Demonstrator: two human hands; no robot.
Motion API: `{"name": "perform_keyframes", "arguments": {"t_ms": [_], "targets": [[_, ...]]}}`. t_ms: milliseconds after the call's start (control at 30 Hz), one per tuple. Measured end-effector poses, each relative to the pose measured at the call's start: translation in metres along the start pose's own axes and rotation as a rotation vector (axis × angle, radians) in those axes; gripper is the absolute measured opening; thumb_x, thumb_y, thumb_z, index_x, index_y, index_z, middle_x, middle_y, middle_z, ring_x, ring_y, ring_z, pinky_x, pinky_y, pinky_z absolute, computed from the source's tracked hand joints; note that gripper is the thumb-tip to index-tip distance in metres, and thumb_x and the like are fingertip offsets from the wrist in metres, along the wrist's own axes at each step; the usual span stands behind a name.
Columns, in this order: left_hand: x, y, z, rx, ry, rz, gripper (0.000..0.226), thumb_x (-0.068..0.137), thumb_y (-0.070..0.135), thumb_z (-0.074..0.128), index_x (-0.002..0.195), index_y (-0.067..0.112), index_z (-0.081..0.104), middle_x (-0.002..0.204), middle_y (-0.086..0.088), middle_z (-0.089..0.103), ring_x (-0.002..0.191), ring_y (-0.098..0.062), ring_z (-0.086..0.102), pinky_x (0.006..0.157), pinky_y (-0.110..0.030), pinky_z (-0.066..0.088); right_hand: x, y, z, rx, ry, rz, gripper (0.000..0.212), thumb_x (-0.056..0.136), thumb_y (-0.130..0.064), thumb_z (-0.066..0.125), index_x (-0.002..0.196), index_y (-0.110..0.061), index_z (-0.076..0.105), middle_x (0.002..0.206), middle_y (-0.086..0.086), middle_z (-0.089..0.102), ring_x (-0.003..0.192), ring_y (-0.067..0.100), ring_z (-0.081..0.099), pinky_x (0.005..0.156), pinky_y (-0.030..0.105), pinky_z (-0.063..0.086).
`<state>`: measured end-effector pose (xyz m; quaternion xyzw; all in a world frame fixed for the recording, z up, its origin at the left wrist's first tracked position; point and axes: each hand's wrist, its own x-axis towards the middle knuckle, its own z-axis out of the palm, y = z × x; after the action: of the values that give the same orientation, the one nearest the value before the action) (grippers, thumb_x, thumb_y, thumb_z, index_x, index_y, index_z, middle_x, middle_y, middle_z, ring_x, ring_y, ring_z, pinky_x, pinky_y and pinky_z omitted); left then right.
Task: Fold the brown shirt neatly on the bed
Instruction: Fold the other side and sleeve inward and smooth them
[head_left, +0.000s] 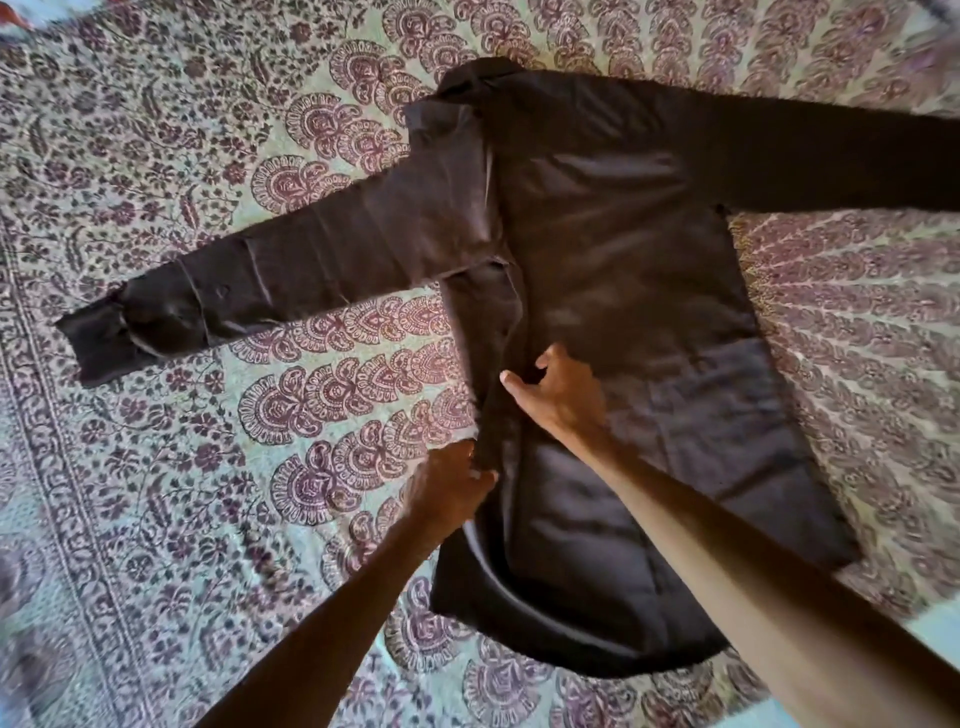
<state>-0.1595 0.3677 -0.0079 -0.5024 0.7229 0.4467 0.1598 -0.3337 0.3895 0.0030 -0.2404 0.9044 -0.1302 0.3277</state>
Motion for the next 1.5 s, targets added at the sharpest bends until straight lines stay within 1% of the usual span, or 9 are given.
{"name": "perform_keyframes", "arguments": {"t_ms": [133, 367, 533, 633, 767, 1067, 1200, 1333, 1500], "targets": [[-0.039, -0.001, 0.030, -0.048, -0.031, 0.098, 0.038, 0.077, 0.029, 0.068, 0.113, 0.016, 0.061, 0.094, -0.008, 0.073, 0.088, -0.026, 0.069, 0.071, -0.030, 0.053, -0.020, -0.006, 0.002, -0.008, -0.020, 0.095, 0.069, 0.071, -0.074, 0.058, 0.112, -0.018, 0.057, 0.115, 0.010, 0.066, 0.110, 0.035, 0.062, 0.087, 0.040, 0.050], [-0.084, 0.006, 0.072, -0.050, -0.282, 0.162, 0.047, 0.078, 0.027, 0.068, 0.123, 0.019, 0.056, 0.104, -0.008, 0.072, 0.092, -0.025, 0.069, 0.081, -0.037, 0.056, -0.046, 0.031, -0.005, -0.031, -0.202, 0.150, 0.020, 0.080, -0.022, 0.061, 0.098, -0.015, 0.062, 0.114, 0.011, 0.064, 0.106, 0.035, 0.062, 0.078, 0.031, 0.050], [-0.108, -0.001, 0.095, 0.291, -0.140, 0.260, 0.074, 0.065, 0.046, 0.070, 0.131, 0.023, 0.043, 0.136, -0.005, 0.039, 0.123, -0.026, 0.039, 0.101, -0.045, 0.039, -0.071, 0.084, 0.007, 0.118, -0.268, 0.204, 0.041, 0.076, -0.019, 0.071, 0.114, -0.009, 0.064, 0.115, 0.012, 0.068, 0.101, 0.029, 0.067, 0.078, 0.044, 0.059], [-0.121, -0.008, 0.109, 0.242, -0.157, 0.276, 0.086, 0.069, 0.032, 0.070, 0.143, 0.022, 0.027, 0.144, -0.007, 0.028, 0.125, -0.030, 0.039, 0.094, -0.046, 0.049, -0.082, 0.105, 0.012, 0.309, -0.316, 0.285, 0.062, 0.082, -0.013, 0.074, 0.139, -0.011, 0.049, 0.134, 0.010, 0.056, 0.106, 0.021, 0.062, 0.070, 0.038, 0.060], [-0.142, -0.018, 0.129, 0.165, 0.010, 0.252, 0.060, 0.080, 0.009, 0.061, 0.134, 0.015, 0.035, 0.126, -0.008, 0.049, 0.110, -0.032, 0.056, 0.082, -0.045, 0.050, -0.092, 0.125, 0.015, 0.408, -0.365, 0.309, 0.066, 0.078, -0.008, 0.077, 0.139, -0.014, 0.051, 0.129, 0.009, 0.060, 0.100, 0.017, 0.062, 0.050, 0.027, 0.056], [-0.165, -0.021, 0.159, -0.001, 0.313, 0.212, 0.062, 0.068, -0.012, 0.057, 0.128, 0.003, 0.049, 0.103, -0.014, 0.055, 0.082, -0.030, 0.055, 0.063, -0.039, 0.048, -0.127, 0.171, 0.028, 0.379, -0.473, 0.296, 0.028, 0.085, -0.011, 0.072, 0.111, -0.006, 0.065, 0.101, 0.014, 0.064, 0.076, 0.024, 0.067, 0.070, 0.045, 0.061], [-0.180, -0.017, 0.174, 0.047, 0.289, 0.258, 0.049, 0.069, -0.008, 0.061, 0.110, 0.014, 0.045, 0.092, -0.011, 0.059, 0.074, -0.028, 0.060, 0.051, -0.036, 0.051, -0.140, 0.189, 0.025, 0.406, -0.449, 0.250, 0.019, 0.079, -0.022, 0.080, 0.075, -0.016, 0.062, 0.081, 0.011, 0.064, 0.066, 0.020, 0.066, 0.057, 0.038, 0.060], [-0.191, -0.020, 0.190, 0.014, 0.168, 0.316, 0.033, 0.080, 0.006, 0.052, 0.108, 0.019, 0.042, 0.085, -0.009, 0.059, 0.055, -0.026, 0.061, 0.041, -0.036, 0.049, -0.156, 0.203, 0.028, 0.257, -0.458, 0.197, 0.024, 0.079, -0.016, 0.080, 0.070, -0.015, 0.057, 0.064, 0.008, 0.069, 0.046, 0.013, 0.065, 0.044, 0.029, 0.056], [-0.176, -0.019, 0.173, -0.026, 0.330, 0.298, 0.013, 0.089, 0.017, 0.044, 0.095, 0.014, 0.055, 0.080, 0.000, 0.061, 0.044, -0.008, 0.049, 0.033, -0.013, 0.032, -0.163, 0.219, 0.031, -0.003, -0.422, 0.136, 0.034, 0.072, -0.048, 0.075, 0.069, -0.019, 0.058, 0.059, 0.001, 0.071, 0.057, 0.019, 0.071, 0.065, 0.042, 0.060]]}}
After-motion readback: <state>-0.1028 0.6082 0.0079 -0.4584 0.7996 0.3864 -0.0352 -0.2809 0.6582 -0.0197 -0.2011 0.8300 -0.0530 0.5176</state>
